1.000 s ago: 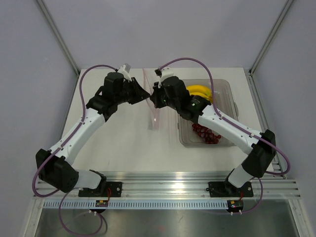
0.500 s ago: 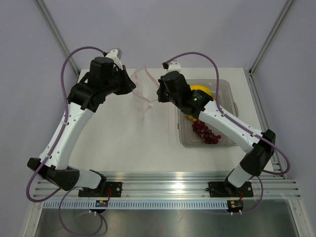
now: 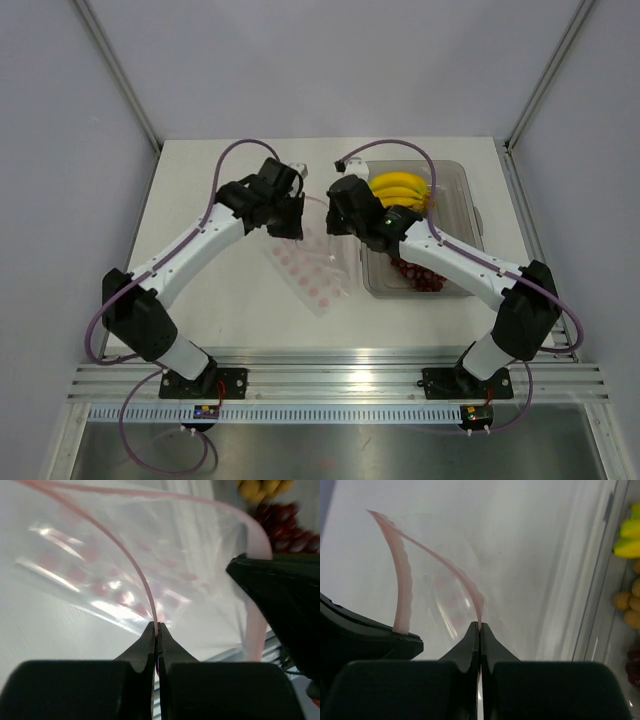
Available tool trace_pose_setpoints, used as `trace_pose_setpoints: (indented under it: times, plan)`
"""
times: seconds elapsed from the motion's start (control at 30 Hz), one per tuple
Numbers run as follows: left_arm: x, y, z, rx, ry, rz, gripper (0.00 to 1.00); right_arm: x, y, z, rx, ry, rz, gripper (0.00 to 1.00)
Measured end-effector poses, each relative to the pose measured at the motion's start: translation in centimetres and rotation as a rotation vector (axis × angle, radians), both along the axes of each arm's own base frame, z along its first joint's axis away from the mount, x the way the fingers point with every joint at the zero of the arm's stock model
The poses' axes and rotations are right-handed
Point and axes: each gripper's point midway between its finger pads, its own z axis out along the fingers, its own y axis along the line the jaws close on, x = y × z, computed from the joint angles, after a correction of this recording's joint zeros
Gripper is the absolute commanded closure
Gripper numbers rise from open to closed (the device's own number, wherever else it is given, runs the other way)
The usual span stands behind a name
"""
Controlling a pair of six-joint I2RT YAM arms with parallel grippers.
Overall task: Place the food in the zip-top bag and seal the zipper
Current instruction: Open the zipper of the food storage bag at the center of the board.
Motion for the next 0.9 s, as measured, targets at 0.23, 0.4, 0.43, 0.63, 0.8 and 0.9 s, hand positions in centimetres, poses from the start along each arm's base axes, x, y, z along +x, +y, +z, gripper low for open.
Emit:
trace_pose_setpoints:
  times: [0.23,0.4,0.43,0.63,0.8,0.9]
  plan:
    - [-1.7,-1.4,-4.4,0.042,0.122,-0.053,1.0,-2.6,-3.9,-7.5,-0.138,0.147,-0.079,1.0]
    - [-0.5,-2.3,-0.9,-0.008,0.04,-0.063,1.0,-2.7,-4.3,-4.7,-0.085,0.097,-0.093,1.0]
    - [-0.3,-2.2,-0.1,-0.004,0.021,-0.066,1.0,-2.6,-4.1,-4.2,-0.069,0.088,-0.09,1.0]
    - [2.8,0.1,9.1,0.085,-0.222,-0.026,1.0,-1.2,0.4,1.2,0.105,0.043,0.003,1.0]
    - [3.2,2.6,16.7,0.084,-0.421,0.019,1.0,-1.0,4.2,5.7,0.307,-0.001,0.106,1.0]
    - [2.3,3.1,16.2,0.084,-0.432,0.013,1.0,-1.1,4.6,5.2,0.357,0.004,0.103,1.0]
